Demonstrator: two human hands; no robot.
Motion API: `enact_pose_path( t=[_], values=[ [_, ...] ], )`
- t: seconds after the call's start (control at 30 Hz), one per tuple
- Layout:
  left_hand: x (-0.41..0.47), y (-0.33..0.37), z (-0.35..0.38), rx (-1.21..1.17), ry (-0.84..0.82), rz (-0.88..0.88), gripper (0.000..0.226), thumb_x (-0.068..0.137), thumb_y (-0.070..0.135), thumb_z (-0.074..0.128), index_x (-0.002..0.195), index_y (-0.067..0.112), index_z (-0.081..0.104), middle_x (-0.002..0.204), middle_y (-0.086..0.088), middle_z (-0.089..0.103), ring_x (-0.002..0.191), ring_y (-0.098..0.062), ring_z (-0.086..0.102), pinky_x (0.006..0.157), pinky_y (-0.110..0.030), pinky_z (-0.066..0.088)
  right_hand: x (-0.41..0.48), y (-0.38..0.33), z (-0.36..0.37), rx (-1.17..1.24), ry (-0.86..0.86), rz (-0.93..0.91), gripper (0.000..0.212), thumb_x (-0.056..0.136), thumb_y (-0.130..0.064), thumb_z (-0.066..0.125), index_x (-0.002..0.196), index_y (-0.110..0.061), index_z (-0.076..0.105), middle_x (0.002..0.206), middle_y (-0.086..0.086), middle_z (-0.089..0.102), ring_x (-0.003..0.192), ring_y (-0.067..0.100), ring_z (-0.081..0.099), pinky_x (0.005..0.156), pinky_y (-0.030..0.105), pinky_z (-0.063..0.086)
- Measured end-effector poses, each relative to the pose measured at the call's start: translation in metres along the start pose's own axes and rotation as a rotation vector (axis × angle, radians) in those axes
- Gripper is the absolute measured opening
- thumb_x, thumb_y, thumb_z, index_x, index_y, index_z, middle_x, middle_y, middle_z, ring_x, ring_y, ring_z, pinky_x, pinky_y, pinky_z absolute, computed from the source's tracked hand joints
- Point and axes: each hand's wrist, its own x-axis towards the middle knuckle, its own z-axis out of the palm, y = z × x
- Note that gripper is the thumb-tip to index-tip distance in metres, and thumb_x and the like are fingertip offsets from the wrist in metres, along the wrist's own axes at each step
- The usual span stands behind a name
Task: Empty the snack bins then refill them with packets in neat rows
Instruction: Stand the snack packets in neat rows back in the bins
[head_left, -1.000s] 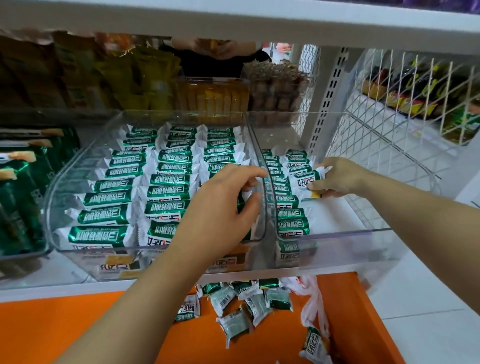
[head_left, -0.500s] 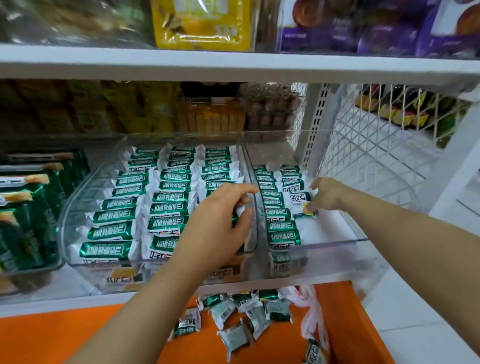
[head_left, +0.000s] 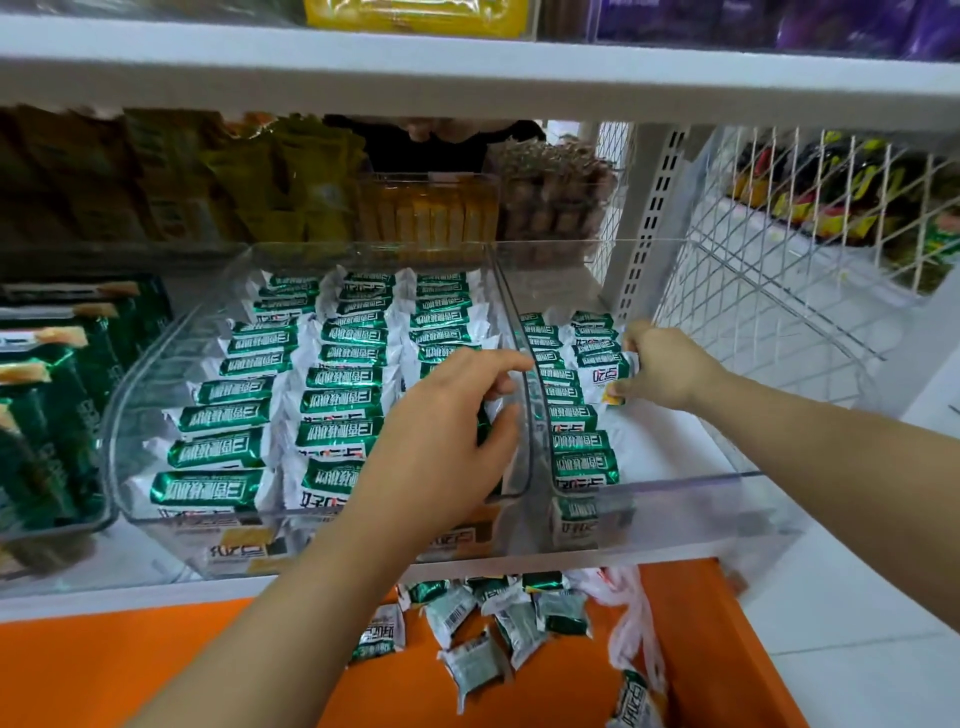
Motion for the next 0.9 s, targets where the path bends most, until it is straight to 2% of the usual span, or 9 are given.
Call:
enact_pose_path(
  t=[0.13,0.2,0.33,0.43,0.53,0.63,0.73,0.9],
  values=[
    [-0.001,0.000,-0.001,-0.007,0.004,0.005,0.035,0.093,0.018,0.051,0.125,0.029,0.056,0.098,0.017,0.053,0.090,0.002,0.052,0.074,-0.015,0.046,0.003,0.005,-0.004,0.042,-0.026,0.015,0.050,0.076,-0.024,0.079,0.109,-0.010,0.045,0.085,0.005,0.052,0.080,0.023,0.050,0.050,0.025,0.028],
    [0.000,0.001,-0.001,-0.010,0.006,0.005,0.034,0.093,0.019,0.051,0.125,0.029,0.056,0.098,0.016,0.053,0.090,0.002,0.052,0.074,-0.015,0.046,0.005,0.008,-0.004,0.064,-0.029,0.032,0.054,0.073,-0.026,0.082,0.109,-0.011,0.044,0.084,0.006,0.056,0.078,0.024,0.052,0.049,0.026,0.029],
    [-0.001,0.001,-0.001,-0.021,0.007,0.001,0.034,0.093,0.017,0.052,0.125,0.028,0.056,0.097,0.016,0.053,0.088,0.000,0.053,0.073,-0.020,0.049,0.005,0.012,-0.004,0.082,-0.048,0.044,0.059,0.070,-0.026,0.084,0.110,-0.015,0.042,0.073,-0.001,0.049,0.077,0.024,0.053,0.050,0.028,0.032],
    [-0.001,0.001,-0.001,-0.019,0.001,-0.006,0.034,0.093,0.018,0.051,0.125,0.029,0.056,0.098,0.017,0.053,0.088,0.001,0.053,0.074,-0.021,0.049,0.004,0.012,-0.006,0.076,-0.059,0.039,0.061,0.070,-0.026,0.084,0.111,-0.016,0.040,0.079,0.004,0.053,0.079,0.025,0.053,0.053,0.030,0.035],
    [-0.001,0.001,0.000,-0.024,-0.003,-0.011,0.034,0.092,0.019,0.051,0.124,0.031,0.055,0.098,0.019,0.052,0.088,0.001,0.054,0.075,-0.026,0.050,0.001,0.010,-0.003,0.031,-0.084,-0.006,0.056,0.072,-0.023,0.082,0.109,-0.017,0.040,0.087,0.012,0.059,0.075,0.025,0.054,0.057,0.032,0.037],
    [-0.002,0.001,0.000,-0.025,-0.001,-0.011,0.034,0.093,0.018,0.052,0.124,0.031,0.055,0.099,0.018,0.053,0.084,-0.004,0.056,0.073,-0.033,0.052,0.001,0.009,0.002,-0.037,-0.054,-0.072,0.047,0.073,-0.022,0.081,0.100,-0.015,0.042,0.081,0.011,0.058,0.072,0.026,0.052,0.056,0.032,0.035],
    [-0.001,0.001,0.000,-0.022,0.001,-0.004,0.034,0.093,0.018,0.052,0.124,0.031,0.055,0.098,0.019,0.053,0.083,-0.003,0.056,0.072,-0.033,0.052,0.002,0.007,0.002,-0.110,0.013,-0.114,0.043,0.075,-0.024,0.079,0.088,-0.014,0.039,0.081,0.010,0.056,0.074,0.028,0.052,0.063,0.037,0.041],
    [-0.001,0.000,0.000,-0.022,0.001,0.000,0.034,0.093,0.018,0.052,0.124,0.031,0.055,0.098,0.020,0.052,0.088,0.001,0.054,0.073,-0.027,0.051,0.004,0.007,0.004,-0.055,-0.010,-0.119,0.041,0.078,-0.023,0.076,0.097,-0.017,0.040,0.090,0.008,0.058,0.082,0.028,0.054,0.072,0.039,0.046]
  ],
)
